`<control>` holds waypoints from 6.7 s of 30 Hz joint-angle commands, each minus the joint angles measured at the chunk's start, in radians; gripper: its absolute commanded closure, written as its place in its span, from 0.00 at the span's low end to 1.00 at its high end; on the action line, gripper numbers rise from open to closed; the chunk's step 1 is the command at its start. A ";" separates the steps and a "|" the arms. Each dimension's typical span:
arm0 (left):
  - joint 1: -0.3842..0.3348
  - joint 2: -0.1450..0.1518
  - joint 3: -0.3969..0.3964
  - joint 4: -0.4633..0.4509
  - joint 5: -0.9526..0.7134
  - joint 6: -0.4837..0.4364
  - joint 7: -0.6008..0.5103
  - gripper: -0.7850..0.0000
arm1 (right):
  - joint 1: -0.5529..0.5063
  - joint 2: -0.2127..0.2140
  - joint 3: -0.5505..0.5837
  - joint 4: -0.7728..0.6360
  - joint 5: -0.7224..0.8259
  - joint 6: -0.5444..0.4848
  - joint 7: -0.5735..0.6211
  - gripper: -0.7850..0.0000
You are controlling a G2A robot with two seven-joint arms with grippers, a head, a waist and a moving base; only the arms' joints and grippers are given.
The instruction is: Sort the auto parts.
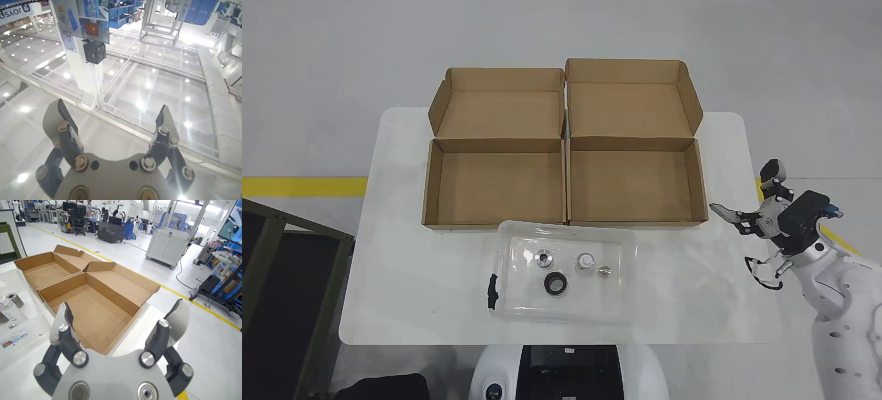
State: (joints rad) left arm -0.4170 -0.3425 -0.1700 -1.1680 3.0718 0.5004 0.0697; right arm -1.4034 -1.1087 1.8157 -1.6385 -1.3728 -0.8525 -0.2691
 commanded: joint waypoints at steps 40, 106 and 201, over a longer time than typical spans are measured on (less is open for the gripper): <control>0.000 0.000 0.000 0.000 0.000 0.000 0.000 0.00 | 0.143 0.020 -0.186 -0.046 0.103 -0.160 0.269 0.00; 0.000 0.000 0.000 0.000 0.000 0.000 0.000 0.00 | 0.412 0.129 -0.924 -0.116 0.169 -0.143 0.707 0.17; 0.000 0.000 0.000 0.000 0.000 0.000 0.000 0.00 | 0.474 0.237 -0.638 -0.134 0.218 -0.160 -0.539 1.00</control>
State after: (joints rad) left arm -0.4170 -0.3425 -0.1700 -1.1680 3.0718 0.5004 0.0697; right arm -0.9267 -0.8715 1.1765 -1.7709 -1.1556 -1.0123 -0.8090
